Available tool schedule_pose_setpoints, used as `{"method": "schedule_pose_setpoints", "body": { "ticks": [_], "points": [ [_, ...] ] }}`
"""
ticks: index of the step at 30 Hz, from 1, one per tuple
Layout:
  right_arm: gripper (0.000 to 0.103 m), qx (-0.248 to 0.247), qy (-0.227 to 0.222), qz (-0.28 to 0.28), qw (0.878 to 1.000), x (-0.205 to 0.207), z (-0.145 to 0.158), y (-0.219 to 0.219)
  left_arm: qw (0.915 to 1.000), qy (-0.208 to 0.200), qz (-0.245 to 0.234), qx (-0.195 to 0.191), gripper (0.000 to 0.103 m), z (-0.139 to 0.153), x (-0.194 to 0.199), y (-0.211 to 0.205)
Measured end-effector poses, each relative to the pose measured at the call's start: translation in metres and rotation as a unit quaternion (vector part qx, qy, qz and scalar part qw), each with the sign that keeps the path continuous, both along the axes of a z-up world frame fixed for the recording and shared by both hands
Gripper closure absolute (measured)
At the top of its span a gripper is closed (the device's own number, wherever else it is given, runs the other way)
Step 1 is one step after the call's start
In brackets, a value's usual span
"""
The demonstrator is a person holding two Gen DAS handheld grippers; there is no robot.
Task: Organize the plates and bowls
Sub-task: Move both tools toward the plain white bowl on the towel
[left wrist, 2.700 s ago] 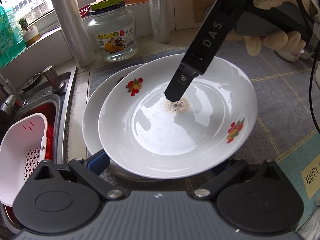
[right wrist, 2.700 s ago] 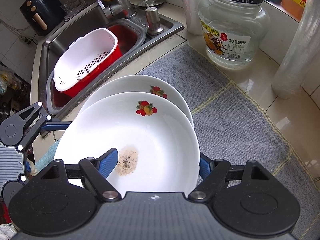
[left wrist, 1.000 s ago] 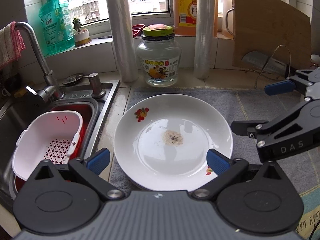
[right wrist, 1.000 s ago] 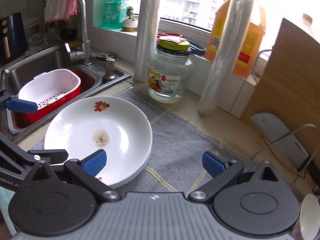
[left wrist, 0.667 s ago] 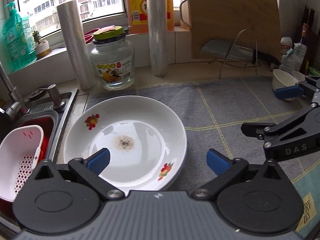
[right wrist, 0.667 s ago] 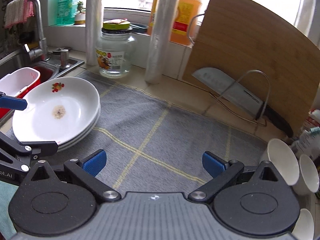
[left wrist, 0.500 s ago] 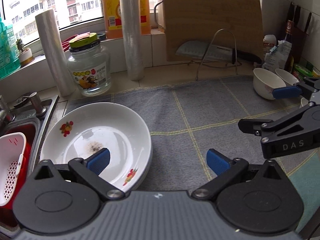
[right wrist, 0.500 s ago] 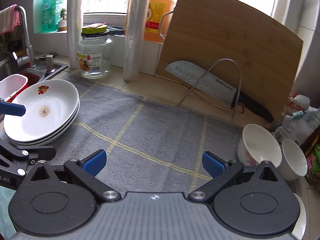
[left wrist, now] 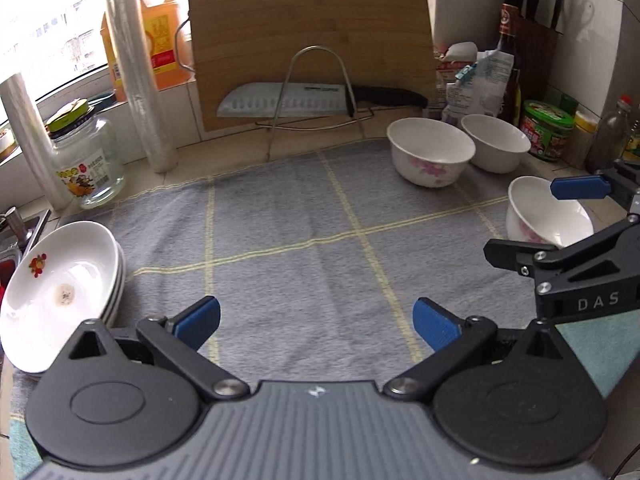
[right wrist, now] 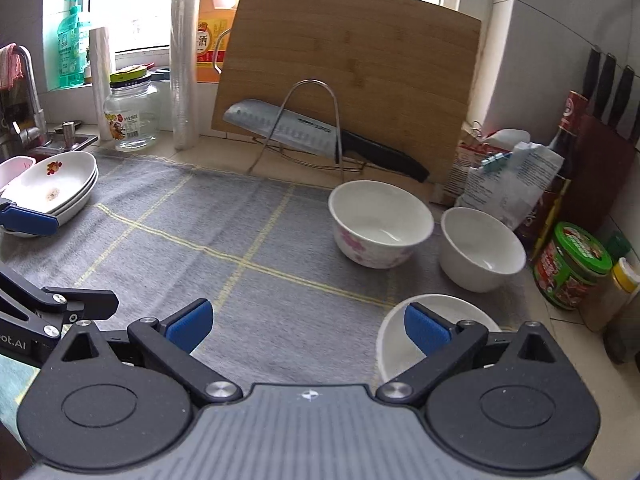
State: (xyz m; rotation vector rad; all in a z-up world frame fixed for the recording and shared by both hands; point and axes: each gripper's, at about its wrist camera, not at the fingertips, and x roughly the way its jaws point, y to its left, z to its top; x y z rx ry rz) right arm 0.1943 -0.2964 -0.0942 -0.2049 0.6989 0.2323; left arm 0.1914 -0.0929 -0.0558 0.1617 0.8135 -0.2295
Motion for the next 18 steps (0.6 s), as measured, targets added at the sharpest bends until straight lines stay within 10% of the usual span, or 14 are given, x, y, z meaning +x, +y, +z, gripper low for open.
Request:
{"method": "schedule_pose_setpoints", "body": {
  "ticks": [18],
  "points": [
    [0.0, 0.03, 0.022, -0.092, 0.995, -0.022, -0.02, -0.116, 0.9825, 0.013, -0.185, -0.014, 0.001, -0.02, 0.025, -0.111]
  ]
}}
